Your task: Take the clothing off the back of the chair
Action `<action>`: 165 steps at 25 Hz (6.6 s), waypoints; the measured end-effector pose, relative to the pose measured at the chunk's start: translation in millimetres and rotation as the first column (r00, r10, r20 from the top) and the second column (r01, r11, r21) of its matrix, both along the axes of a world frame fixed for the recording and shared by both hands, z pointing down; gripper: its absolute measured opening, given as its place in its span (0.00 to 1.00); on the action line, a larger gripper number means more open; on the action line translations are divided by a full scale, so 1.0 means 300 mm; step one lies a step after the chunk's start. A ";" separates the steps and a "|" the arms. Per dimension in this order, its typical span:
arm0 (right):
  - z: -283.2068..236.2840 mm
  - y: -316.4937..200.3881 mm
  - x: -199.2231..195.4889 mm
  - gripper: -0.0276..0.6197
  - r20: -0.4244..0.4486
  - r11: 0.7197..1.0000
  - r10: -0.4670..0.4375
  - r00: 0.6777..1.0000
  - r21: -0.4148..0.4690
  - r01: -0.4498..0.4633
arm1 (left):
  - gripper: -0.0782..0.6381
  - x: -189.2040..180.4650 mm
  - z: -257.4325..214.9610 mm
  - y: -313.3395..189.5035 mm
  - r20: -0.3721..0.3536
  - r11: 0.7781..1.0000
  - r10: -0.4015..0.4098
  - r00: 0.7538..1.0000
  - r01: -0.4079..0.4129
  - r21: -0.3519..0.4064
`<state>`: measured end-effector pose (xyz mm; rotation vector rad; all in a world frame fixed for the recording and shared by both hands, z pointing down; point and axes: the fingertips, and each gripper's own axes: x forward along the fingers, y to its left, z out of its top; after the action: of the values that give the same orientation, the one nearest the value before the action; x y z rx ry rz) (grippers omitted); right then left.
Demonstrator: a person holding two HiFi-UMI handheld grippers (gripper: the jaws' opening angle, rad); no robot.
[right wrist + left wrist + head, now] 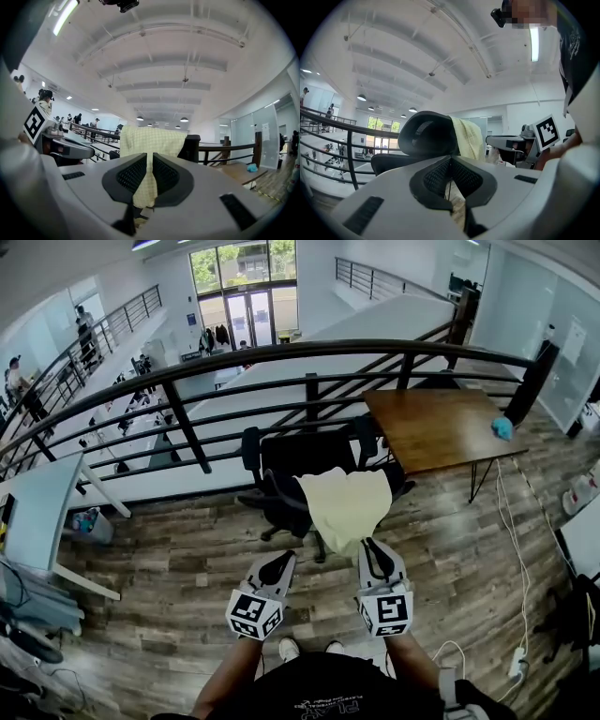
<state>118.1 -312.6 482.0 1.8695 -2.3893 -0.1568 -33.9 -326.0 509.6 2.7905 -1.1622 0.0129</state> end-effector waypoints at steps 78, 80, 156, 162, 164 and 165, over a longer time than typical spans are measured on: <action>0.032 -0.022 -0.046 0.18 -0.015 0.999 -0.002 1.000 -0.045 0.002 | 0.13 0.019 0.057 0.069 0.059 0.999 0.013 0.998 -0.011 -0.033; 0.033 -0.009 -0.045 0.18 -0.019 0.999 -0.007 1.000 -0.044 0.007 | 0.13 0.020 0.064 0.080 0.057 0.999 0.010 0.998 -0.007 -0.040; 0.092 0.736 -0.167 0.18 -0.020 0.994 -0.045 0.999 -0.101 0.042 | 0.13 -0.171 0.182 0.825 0.032 0.993 -0.056 0.998 0.060 -0.104; 0.089 0.769 -0.181 0.18 -0.007 0.992 -0.069 0.998 -0.107 0.067 | 0.13 -0.113 0.173 0.853 0.034 0.994 -0.038 0.999 0.041 -0.097; 0.102 0.775 -0.164 0.18 -0.011 0.988 -0.082 0.997 -0.133 0.079 | 0.13 -0.097 0.155 0.853 0.037 0.995 -0.044 0.998 0.047 -0.088; 0.111 0.782 -0.152 0.18 -0.011 0.986 -0.088 0.996 -0.144 0.085 | 0.13 -0.089 0.152 0.855 0.038 0.995 -0.051 0.998 0.054 -0.085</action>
<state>72.4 -78.2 515.3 1.6964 -2.4012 -0.0075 -60.5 -69.6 555.1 2.6948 -1.2122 0.1056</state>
